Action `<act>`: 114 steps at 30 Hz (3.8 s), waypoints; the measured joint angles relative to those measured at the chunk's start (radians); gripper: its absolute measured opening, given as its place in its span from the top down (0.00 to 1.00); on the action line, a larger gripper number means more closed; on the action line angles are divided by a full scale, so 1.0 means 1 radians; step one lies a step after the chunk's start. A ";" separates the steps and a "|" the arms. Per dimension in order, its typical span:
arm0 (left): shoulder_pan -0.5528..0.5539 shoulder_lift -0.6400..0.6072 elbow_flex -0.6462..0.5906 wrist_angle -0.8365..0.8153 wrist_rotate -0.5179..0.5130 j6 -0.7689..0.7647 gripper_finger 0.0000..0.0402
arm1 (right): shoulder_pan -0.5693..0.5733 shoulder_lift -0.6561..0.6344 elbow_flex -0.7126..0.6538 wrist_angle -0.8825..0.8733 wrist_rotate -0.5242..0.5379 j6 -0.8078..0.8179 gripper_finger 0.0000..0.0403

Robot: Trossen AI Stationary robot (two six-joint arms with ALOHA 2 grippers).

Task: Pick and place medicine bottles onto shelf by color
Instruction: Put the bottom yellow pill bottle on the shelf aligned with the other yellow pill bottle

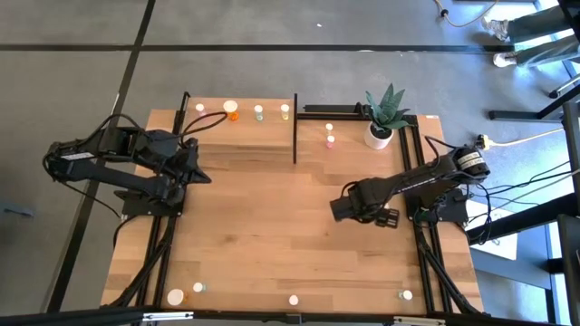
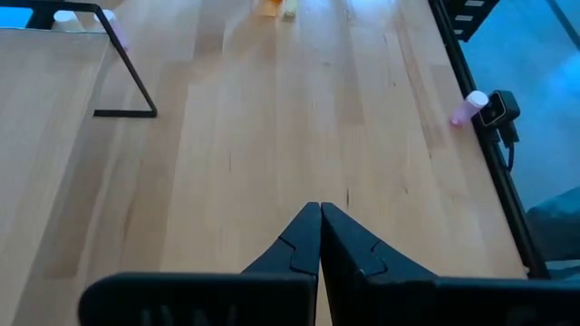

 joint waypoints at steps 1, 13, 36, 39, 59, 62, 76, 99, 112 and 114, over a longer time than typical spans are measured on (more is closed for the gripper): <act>0.000 0.000 0.000 0.000 0.000 0.000 1.00 | -0.002 0.000 -0.010 0.002 0.000 -0.002 0.41; 0.000 0.000 0.000 0.000 0.000 -0.002 1.00 | -0.003 0.000 -0.110 0.116 0.003 -0.028 0.41; 0.000 0.000 0.000 0.000 -0.001 -0.010 1.00 | -0.003 0.000 -0.209 0.257 0.084 -0.052 0.41; 0.000 0.000 0.000 0.000 -0.001 -0.010 1.00 | -0.003 0.000 -0.209 0.259 0.105 -0.053 0.41; 0.000 0.000 0.000 0.000 -0.001 -0.010 1.00 | -0.003 0.000 -0.209 0.258 0.108 -0.111 0.74; 0.000 0.000 0.000 0.000 -0.001 -0.010 1.00 | -0.003 0.000 -0.208 0.258 0.108 -0.157 0.73; 0.000 0.000 0.000 0.000 -0.004 -0.009 1.00 | -0.023 0.007 0.037 0.260 0.197 -0.439 0.73; 0.000 0.000 0.000 0.000 -0.010 -0.063 1.00 | -0.125 0.007 0.366 0.291 0.291 -1.087 0.73; 0.000 0.000 0.002 0.000 -0.018 -0.088 1.00 | -0.125 0.061 0.408 0.484 0.267 -1.340 0.73; 0.000 0.000 0.002 0.000 -0.019 -0.089 1.00 | -0.126 0.096 0.408 0.510 0.244 -1.364 0.73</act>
